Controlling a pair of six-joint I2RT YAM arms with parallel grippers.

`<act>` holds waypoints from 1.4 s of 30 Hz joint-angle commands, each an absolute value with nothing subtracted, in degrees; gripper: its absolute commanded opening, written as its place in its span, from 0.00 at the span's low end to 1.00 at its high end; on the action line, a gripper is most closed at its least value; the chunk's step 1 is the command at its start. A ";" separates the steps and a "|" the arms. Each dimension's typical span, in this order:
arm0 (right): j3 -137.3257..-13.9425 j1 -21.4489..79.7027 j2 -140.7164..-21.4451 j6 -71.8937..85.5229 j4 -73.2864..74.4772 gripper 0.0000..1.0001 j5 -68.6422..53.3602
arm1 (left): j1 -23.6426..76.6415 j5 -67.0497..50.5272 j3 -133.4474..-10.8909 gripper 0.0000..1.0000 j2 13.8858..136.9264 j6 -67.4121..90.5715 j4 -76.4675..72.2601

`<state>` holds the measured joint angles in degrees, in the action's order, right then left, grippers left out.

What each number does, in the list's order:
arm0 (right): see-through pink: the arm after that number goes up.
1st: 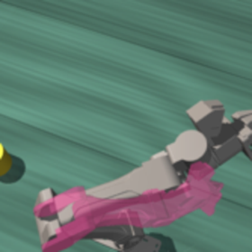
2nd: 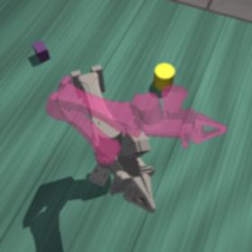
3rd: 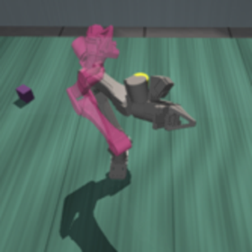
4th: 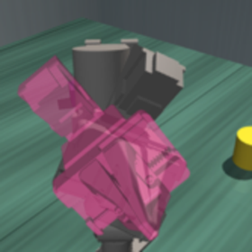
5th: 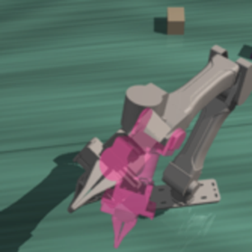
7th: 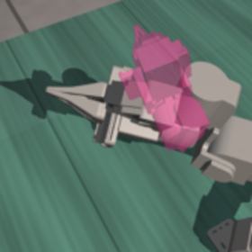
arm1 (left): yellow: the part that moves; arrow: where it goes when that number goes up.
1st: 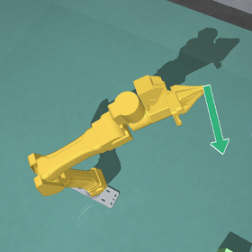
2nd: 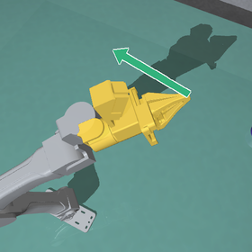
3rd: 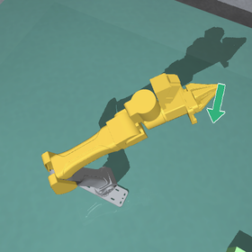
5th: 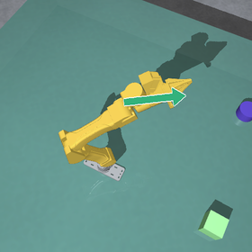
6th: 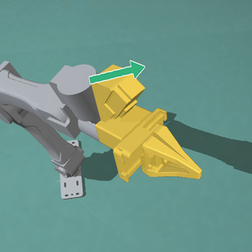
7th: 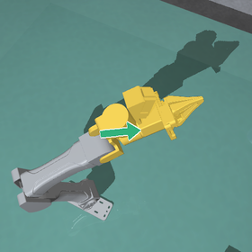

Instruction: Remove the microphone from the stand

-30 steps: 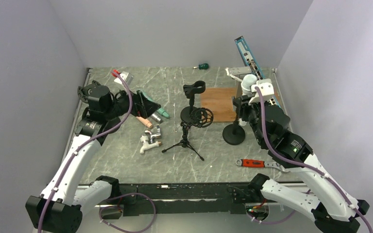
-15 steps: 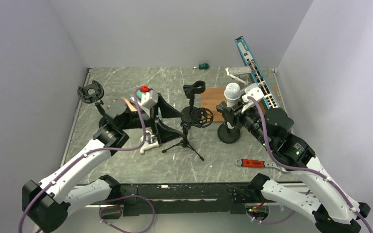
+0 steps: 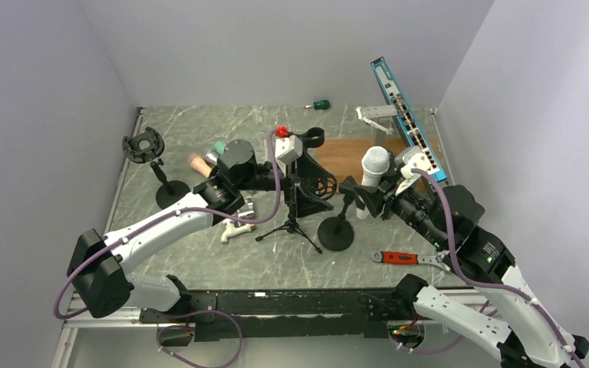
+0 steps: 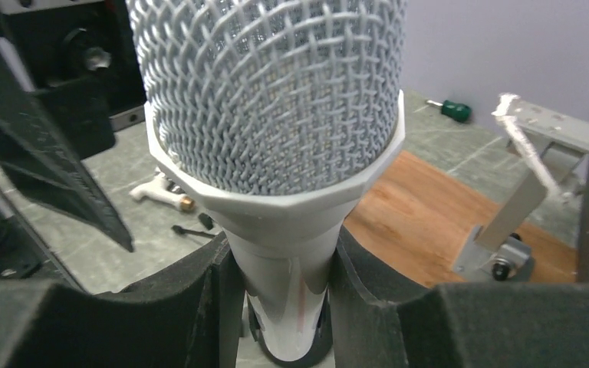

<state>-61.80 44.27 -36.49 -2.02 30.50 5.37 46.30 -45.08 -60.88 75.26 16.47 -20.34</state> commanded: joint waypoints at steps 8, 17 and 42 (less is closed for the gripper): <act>-60.01 44.46 -34.92 1.59 28.74 0.00 1.24 | 47.42 -52.43 -68.81 0.99 82.67 6.23 -25.85; -60.19 44.47 -34.45 1.58 29.21 0.00 1.44 | 47.42 -64.43 -79.85 0.99 92.86 4.36 -18.97; -60.35 44.45 -34.35 1.72 29.93 0.00 1.23 | 47.37 -66.94 -76.48 0.68 96.89 8.88 -29.07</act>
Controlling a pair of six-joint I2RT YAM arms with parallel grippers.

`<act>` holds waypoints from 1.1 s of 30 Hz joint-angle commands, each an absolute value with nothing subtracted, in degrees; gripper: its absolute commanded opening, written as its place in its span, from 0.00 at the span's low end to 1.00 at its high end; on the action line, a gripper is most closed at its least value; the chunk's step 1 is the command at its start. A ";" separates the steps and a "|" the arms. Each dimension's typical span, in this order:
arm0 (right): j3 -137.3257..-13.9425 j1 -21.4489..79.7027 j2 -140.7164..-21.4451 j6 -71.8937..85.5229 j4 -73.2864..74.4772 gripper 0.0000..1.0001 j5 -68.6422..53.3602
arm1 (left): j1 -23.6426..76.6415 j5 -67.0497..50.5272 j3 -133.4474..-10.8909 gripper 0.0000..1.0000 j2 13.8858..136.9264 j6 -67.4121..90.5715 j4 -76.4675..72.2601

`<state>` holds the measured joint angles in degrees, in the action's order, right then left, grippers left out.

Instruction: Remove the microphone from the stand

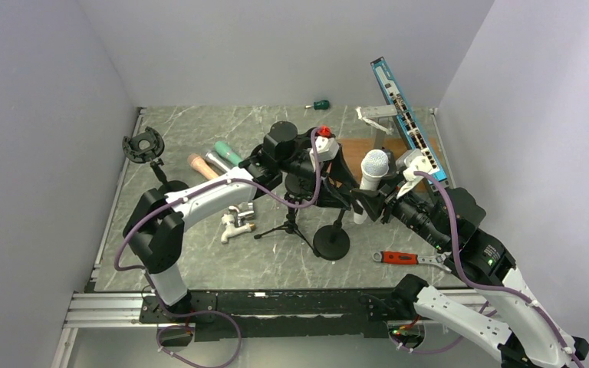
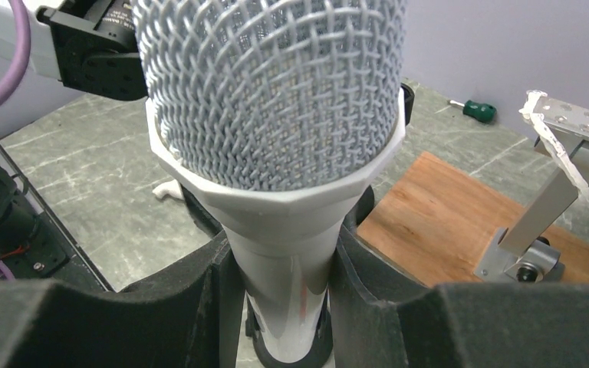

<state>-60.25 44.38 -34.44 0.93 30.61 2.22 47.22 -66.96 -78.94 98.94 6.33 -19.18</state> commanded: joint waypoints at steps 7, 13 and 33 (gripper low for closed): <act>-60.80 44.47 -34.37 1.71 30.67 0.00 1.69 | 47.40 -65.84 -74.71 0.00 94.71 5.77 -26.70; -64.90 44.39 -35.47 0.59 32.20 0.00 4.85 | 47.36 -60.31 -72.98 0.00 92.58 1.96 -21.45; -77.17 44.47 -33.22 2.22 33.58 0.00 21.51 | 48.43 -48.21 -71.17 0.75 86.27 4.50 -16.77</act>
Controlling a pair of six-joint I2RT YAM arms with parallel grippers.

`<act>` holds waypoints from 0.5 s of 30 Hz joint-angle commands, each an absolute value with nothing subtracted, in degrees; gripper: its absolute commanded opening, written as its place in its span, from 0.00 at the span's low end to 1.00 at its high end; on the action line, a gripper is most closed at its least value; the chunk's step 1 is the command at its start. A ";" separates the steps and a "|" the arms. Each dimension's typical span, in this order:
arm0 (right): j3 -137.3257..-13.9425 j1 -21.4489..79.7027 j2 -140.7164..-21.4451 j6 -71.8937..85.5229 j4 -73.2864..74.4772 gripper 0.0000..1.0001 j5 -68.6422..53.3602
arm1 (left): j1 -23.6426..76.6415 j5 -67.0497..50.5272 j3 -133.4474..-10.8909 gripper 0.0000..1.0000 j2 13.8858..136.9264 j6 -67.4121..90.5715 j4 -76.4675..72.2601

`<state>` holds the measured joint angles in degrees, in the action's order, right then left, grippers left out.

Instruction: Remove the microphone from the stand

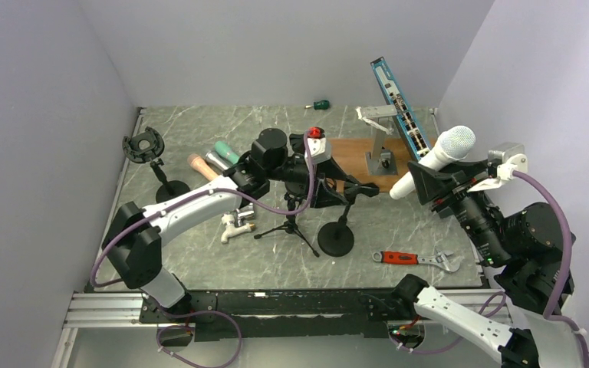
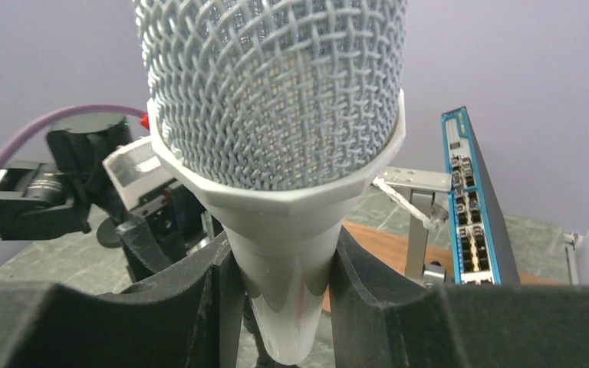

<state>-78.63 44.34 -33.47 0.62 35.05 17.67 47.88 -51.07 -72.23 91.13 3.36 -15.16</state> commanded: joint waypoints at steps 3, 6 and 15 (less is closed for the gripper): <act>-76.84 44.47 -33.16 2.63 34.30 0.00 21.63 | 50.07 -45.96 -72.22 0.81 84.43 2.35 -11.77; -76.19 44.46 -32.83 2.85 34.32 0.00 21.20 | 51.03 -44.13 -73.16 0.98 83.68 2.16 -9.91; -75.69 44.44 -31.53 3.74 34.94 0.00 20.76 | 55.02 -29.81 -79.98 0.99 86.34 -3.21 -0.74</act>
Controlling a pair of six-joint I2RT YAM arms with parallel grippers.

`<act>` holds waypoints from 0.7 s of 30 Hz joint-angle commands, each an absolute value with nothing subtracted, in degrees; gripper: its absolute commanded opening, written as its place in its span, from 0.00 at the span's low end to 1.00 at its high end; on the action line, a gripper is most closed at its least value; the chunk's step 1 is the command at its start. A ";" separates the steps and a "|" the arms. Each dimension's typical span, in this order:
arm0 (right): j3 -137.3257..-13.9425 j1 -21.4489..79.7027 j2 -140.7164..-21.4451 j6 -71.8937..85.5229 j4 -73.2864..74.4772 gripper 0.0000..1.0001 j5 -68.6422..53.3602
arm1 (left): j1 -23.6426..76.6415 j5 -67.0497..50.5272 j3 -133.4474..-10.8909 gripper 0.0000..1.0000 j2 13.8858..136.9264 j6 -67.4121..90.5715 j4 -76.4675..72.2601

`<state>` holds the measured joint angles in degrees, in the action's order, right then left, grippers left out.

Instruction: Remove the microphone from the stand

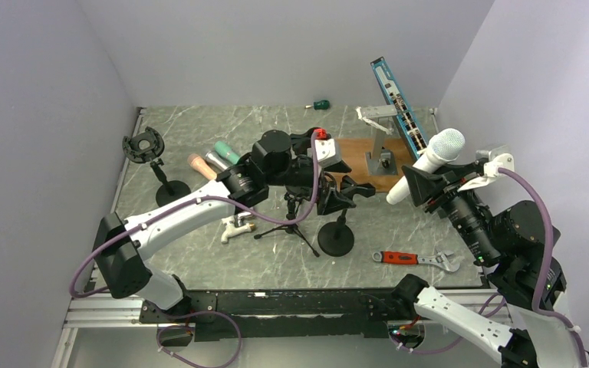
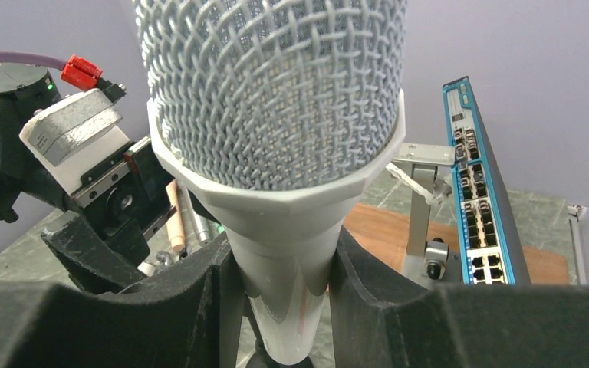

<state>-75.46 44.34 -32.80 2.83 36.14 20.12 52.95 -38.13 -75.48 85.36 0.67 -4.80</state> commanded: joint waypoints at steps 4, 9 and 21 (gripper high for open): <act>-75.37 44.49 -30.82 3.89 35.18 0.00 20.95 | 57.24 -26.04 -82.32 0.90 88.01 -4.93 1.94; -75.72 44.49 -30.37 4.00 35.63 0.00 20.44 | 58.45 -23.49 -84.08 0.48 90.61 -5.29 4.30; -74.58 44.47 -29.48 4.57 36.11 0.00 20.22 | 61.47 -21.99 -73.31 0.00 94.02 -2.20 -0.68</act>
<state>-74.74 44.34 -29.76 3.70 36.99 20.47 60.05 -23.57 -79.55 90.70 -4.21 -5.72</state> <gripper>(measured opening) 0.403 0.318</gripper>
